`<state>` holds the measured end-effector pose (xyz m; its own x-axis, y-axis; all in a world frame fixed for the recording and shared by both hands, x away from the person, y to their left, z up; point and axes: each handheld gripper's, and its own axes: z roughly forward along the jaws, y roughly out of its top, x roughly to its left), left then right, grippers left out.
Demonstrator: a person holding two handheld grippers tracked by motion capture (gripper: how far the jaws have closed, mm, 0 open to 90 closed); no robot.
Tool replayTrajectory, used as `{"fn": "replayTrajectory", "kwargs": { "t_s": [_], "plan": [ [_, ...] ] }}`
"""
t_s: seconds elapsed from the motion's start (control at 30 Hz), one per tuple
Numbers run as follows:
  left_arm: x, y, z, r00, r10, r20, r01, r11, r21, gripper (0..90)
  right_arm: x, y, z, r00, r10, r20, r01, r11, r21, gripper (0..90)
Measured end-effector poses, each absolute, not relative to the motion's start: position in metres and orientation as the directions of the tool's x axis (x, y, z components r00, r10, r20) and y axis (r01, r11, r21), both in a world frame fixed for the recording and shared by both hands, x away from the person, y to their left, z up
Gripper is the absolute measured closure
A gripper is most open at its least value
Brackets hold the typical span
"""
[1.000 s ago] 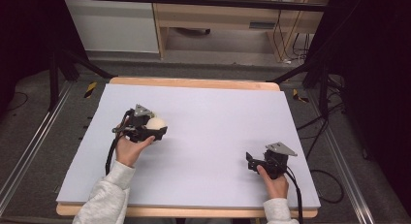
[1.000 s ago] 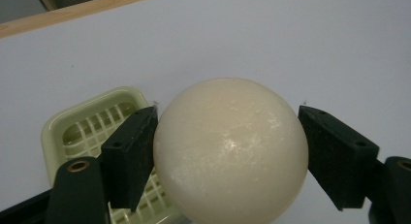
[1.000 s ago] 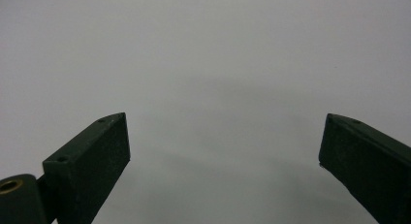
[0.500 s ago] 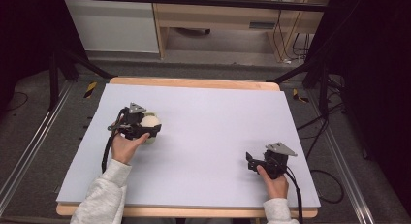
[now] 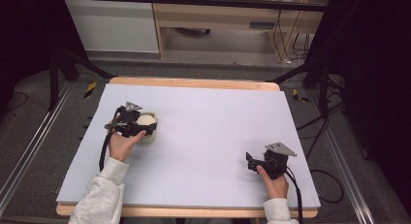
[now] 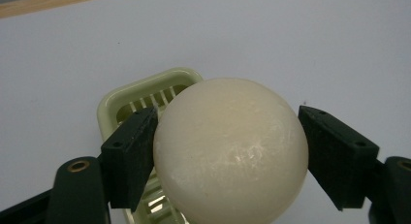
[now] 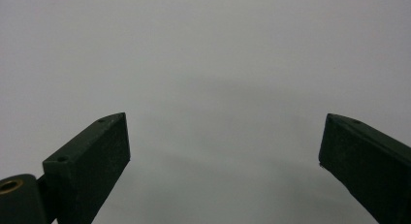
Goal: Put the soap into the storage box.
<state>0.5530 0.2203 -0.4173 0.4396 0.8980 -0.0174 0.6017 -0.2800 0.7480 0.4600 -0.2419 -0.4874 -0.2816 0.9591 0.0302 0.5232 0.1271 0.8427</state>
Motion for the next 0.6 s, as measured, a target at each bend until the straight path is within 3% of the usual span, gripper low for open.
{"fn": "replayTrajectory", "kwargs": {
  "t_s": [0.6],
  "plan": [
    [0.568,0.232,-0.427,0.405,0.914,-0.006,0.63,-0.275,0.726,24.4,0.46,-0.242,-0.487,-0.281,0.959,0.033,0.525,0.124,0.842,4.6]
  ]
}}
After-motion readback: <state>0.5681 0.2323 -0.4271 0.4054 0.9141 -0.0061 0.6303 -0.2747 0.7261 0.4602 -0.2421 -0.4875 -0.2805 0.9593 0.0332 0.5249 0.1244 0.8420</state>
